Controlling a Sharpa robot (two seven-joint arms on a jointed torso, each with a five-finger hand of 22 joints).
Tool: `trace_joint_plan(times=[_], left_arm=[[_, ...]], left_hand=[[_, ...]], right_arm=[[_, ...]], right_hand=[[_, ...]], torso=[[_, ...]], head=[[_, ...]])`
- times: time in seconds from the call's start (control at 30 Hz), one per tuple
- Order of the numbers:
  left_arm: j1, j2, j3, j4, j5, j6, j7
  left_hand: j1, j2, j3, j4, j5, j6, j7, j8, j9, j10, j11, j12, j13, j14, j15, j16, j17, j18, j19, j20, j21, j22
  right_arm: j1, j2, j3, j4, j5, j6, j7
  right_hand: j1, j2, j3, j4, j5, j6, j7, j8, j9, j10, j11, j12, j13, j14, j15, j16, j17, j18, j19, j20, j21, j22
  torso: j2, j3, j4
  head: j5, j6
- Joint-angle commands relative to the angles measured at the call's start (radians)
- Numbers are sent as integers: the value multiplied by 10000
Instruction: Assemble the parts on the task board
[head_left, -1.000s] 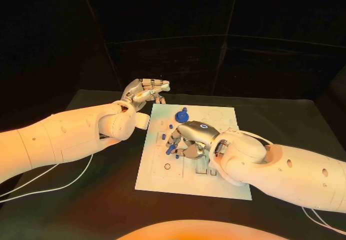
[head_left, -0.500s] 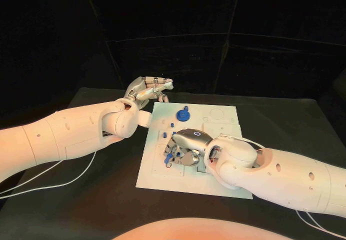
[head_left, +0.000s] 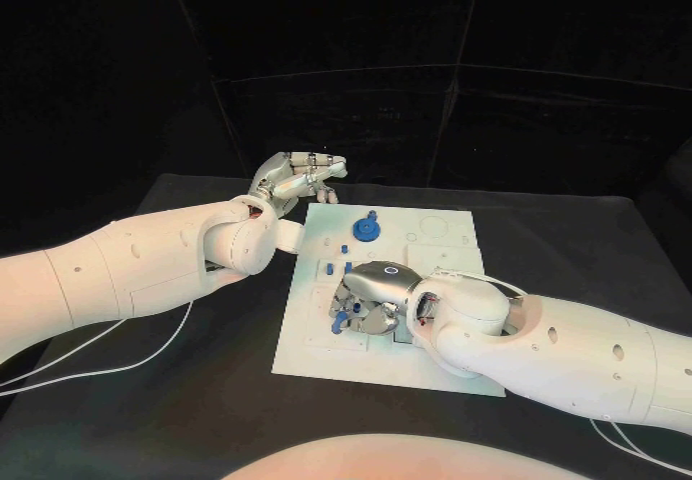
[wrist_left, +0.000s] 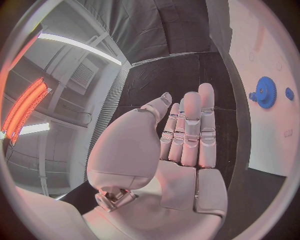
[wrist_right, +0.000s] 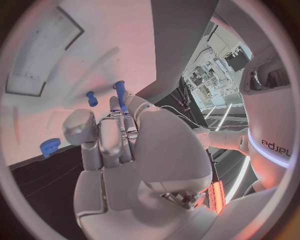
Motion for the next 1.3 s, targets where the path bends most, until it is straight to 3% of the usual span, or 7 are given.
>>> trace_joint_plan(times=[0.03,0.47,0.6,0.77,1.1,1.17,1.3], left_arm=[[19,7,10,7,13,117,46],[19,6,10,2,13,123,39],[19,18,10,-2,13,128,35],[19,27,10,-9,13,129,23],[19,54,10,-32,13,146,-1],[19,51,10,-41,13,144,-3],[19,51,10,-46,13,152,-7]], left_hand=[[65,53,-45,-27,44,-48,1,55,-14,-77,-1,42,11,-59,24,-60,-11,144,40,34,-43,-17],[65,53,-45,-27,44,-48,1,55,-14,-77,-1,42,11,-59,24,-60,-11,144,40,34,-43,-17],[65,53,-45,-27,44,-48,1,55,-14,-77,-1,42,11,-59,24,-60,-11,144,40,34,-43,-17],[65,53,-45,-27,44,-48,1,55,-14,-77,-1,42,11,-59,24,-60,-11,144,40,34,-43,-17],[95,64,-65,-33,43,-55,6,71,-14,-92,3,68,17,-67,25,-59,-21,143,50,34,-63,-34],[95,64,-65,-33,43,-55,6,71,-14,-92,3,68,17,-67,25,-59,-21,143,50,34,-63,-34],[95,64,-65,-33,43,-55,6,71,-14,-92,3,68,17,-67,25,-59,-21,143,50,34,-63,-34]], right_arm=[[3,16,-4,9,-145,377,-51],[-17,127,-16,-21,-798,311,-357],[-22,195,-156,-25,-892,318,-387],[-25,275,-238,-67,-930,352,-374],[-26,354,-276,-112,-866,-4,-258],[-26,349,-278,-121,-858,-250,-244],[-27,323,-280,-122,-787,-840,-182]], right_hand=[[-4,-105,54,-6,50,59,20,29,9,68,20,-51,11,256,-30,-1,-13,-57,23,2,54,6],[-129,-183,78,-9,47,49,28,-10,-5,84,28,-131,11,232,-17,-59,-123,-46,-15,18,23,-45],[-421,-396,60,72,56,-282,168,-231,-86,-368,185,-469,-48,227,105,-33,-96,-34,-107,90,-65,-175],[-731,-648,-60,178,156,-626,256,-349,-123,-735,322,-659,-36,198,214,-59,-171,1,-219,194,-179,-339],[-825,-697,-101,215,182,-995,239,-354,-128,-661,296,-595,-2,186,207,-49,-202,17,-230,217,-181,-344],[-914,-826,-236,225,159,-1596,270,-358,-145,-1219,390,-803,-49,-78,278,-509,-909,163,-648,258,-736,-1201],[-962,-855,-724,188,128,-2238,304,-320,-110,-2158,477,-806,-23,-528,368,-1170,-1882,352,-1239,355,-1551,-2304]], torso=[[2,0,3],[0,1,5],[2,-1,13],[2,-4,8],[1,0,13],[-3,-2,11],[1,-6,8]], head=[[15,-27],[0,-11],[-4,-9],[-4,-13],[-16,-15],[-12,-15],[-11,-13]])
